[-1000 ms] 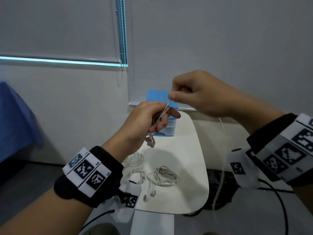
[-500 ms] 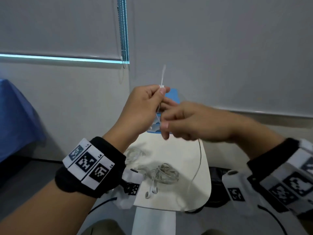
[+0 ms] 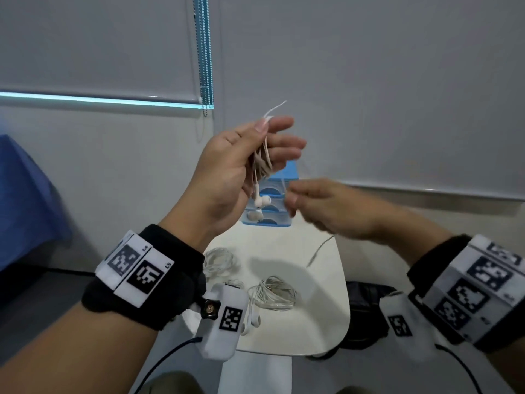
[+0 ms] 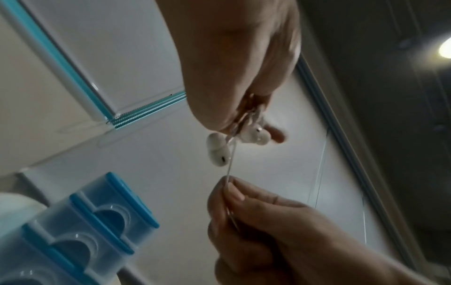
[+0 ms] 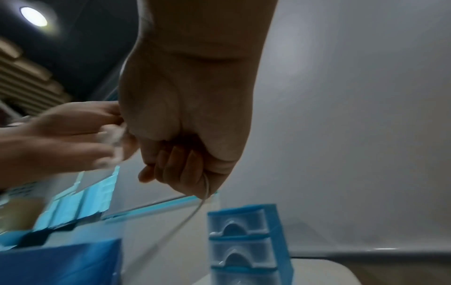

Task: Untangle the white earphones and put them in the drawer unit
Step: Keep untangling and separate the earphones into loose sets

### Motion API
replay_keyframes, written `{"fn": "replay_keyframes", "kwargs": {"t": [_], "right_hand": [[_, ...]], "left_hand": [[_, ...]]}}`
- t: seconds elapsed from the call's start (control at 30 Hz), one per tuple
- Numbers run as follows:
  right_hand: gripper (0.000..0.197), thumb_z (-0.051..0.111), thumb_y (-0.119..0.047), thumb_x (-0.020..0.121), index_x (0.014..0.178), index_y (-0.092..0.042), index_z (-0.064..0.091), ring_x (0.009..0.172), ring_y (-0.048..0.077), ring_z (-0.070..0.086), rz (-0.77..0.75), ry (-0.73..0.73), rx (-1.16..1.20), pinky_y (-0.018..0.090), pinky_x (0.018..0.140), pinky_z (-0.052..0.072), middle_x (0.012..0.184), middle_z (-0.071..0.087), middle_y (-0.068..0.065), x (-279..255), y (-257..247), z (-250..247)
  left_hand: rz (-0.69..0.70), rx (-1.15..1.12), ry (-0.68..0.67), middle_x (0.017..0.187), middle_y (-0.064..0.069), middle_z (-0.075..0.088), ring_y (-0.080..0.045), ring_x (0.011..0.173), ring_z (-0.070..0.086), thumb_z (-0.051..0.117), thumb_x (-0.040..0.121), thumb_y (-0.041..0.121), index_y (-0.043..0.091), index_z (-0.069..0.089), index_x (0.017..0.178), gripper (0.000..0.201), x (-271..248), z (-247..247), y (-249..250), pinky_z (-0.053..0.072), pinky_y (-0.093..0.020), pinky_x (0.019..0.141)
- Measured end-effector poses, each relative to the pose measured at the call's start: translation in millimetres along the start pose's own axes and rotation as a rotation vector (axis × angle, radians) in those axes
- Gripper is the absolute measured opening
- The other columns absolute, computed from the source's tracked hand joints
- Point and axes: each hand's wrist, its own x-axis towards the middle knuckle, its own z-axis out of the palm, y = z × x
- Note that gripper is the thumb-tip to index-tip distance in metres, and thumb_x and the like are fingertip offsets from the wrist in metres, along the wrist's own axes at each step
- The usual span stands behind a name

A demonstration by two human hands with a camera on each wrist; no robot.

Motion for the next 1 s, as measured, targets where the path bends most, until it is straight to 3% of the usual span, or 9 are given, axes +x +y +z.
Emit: {"fn": "replay_keyframes", "kwargs": {"t": [0.1, 0.2, 0.27, 0.43, 0.53, 0.63, 0.77, 0.93, 1.0], "right_hand": [[0.028, 0.046, -0.032, 0.109, 0.092, -0.018, 0.064, 0.065, -0.003, 0.048, -0.024, -0.152, -0.22, 0.01, 0.06, 0.038, 0.07, 0.055, -0.024, -6, -15, 14], [0.027, 0.052, -0.026, 0.107, 0.085, -0.023, 0.067, 0.072, -0.009, 0.053, -0.133, -0.13, -0.316, 0.007, 0.066, 0.038, 0.077, 0.058, -0.029, -9, -44, -3], [0.028, 0.057, -0.022, 0.105, 0.08, -0.022, 0.068, 0.065, -0.005, 0.054, -0.188, -0.009, -0.305, 0.011, 0.064, 0.038, 0.07, 0.062, -0.025, -10, -57, -25], [0.009, 0.065, -0.022, 0.101, 0.095, -0.02, 0.072, 0.055, 0.01, 0.032, -0.274, 0.258, -0.256, 0.024, 0.056, 0.03, 0.057, 0.036, -0.009, -7, -57, -56], [0.017, 0.058, -0.021, 0.105, 0.104, -0.019, 0.075, 0.068, 0.023, 0.051, -0.299, 0.274, -0.148, 0.039, 0.068, 0.044, 0.072, 0.058, 0.015, -2, -44, -43], [0.025, 0.049, -0.014, 0.109, 0.104, -0.001, 0.07, 0.062, -0.002, 0.05, -0.276, 0.266, 0.111, 0.017, 0.062, 0.041, 0.065, 0.059, -0.007, -4, -29, -21], [0.045, 0.038, -0.035, 0.111, 0.104, -0.004, 0.069, 0.054, 0.007, 0.021, -0.164, 0.292, 0.434, 0.02, 0.05, 0.022, 0.064, 0.027, -0.008, -2, -28, 1], [0.044, 0.034, -0.013, 0.113, 0.075, -0.002, 0.054, 0.057, 0.002, 0.057, -0.277, 0.313, 0.24, 0.01, 0.061, 0.04, 0.063, 0.068, 0.0, -1, -41, 16], [0.046, 0.037, -0.013, 0.112, 0.07, -0.009, 0.052, 0.059, 0.001, 0.055, -0.281, 0.32, 0.21, 0.01, 0.063, 0.04, 0.062, 0.065, -0.008, 1, -38, 17]], "left_hand": [[-0.017, 0.225, 0.105, 0.104, -0.009, 0.08, -0.015, 0.096, 0.077, 0.042, 0.112, 0.019, 0.0, 0.062, 0.128, 0.032, 4, -1, -8, 0.06, -0.024, 0.086], [-0.114, 0.553, 0.061, 0.082, 0.004, 0.077, -0.002, 0.067, 0.071, 0.044, 0.111, 0.018, 0.007, 0.071, 0.116, 0.029, -2, -3, -14, 0.05, -0.011, 0.058], [-0.141, 0.646, -0.035, 0.064, 0.004, 0.066, -0.008, 0.052, 0.056, 0.043, 0.109, 0.015, 0.008, 0.072, 0.093, 0.034, -5, -4, -17, 0.04, -0.017, 0.049], [-0.123, 0.428, -0.157, 0.048, -0.001, 0.041, -0.014, 0.046, 0.029, 0.031, 0.109, 0.016, -0.001, 0.072, 0.086, 0.05, -10, -2, -13, 0.024, -0.036, 0.056], [-0.093, 0.223, -0.165, 0.044, 0.0, 0.034, -0.014, 0.045, 0.023, 0.029, 0.109, 0.014, -0.002, 0.068, 0.084, 0.048, -10, 0, -8, 0.025, -0.027, 0.052], [-0.082, 0.107, -0.136, 0.046, 0.002, 0.035, -0.011, 0.044, 0.027, 0.031, 0.11, 0.016, 0.001, 0.064, 0.086, 0.043, -10, 0, -7, 0.032, -0.02, 0.05], [-0.107, 0.114, -0.063, 0.051, 0.001, 0.042, -0.01, 0.044, 0.033, 0.035, 0.112, 0.02, 0.006, 0.062, 0.086, 0.04, -12, 0, -9, 0.033, -0.023, 0.055], [-0.119, 0.235, -0.053, 0.057, -0.005, 0.058, -0.014, 0.046, 0.047, 0.042, 0.11, 0.02, 0.004, 0.063, 0.082, 0.039, -14, -5, -11, 0.041, -0.024, 0.055], [-0.124, 0.228, -0.036, 0.059, -0.007, 0.063, -0.014, 0.047, 0.055, 0.045, 0.11, 0.019, 0.0, 0.065, 0.083, 0.039, -15, -6, -11, 0.048, -0.022, 0.056]]}}
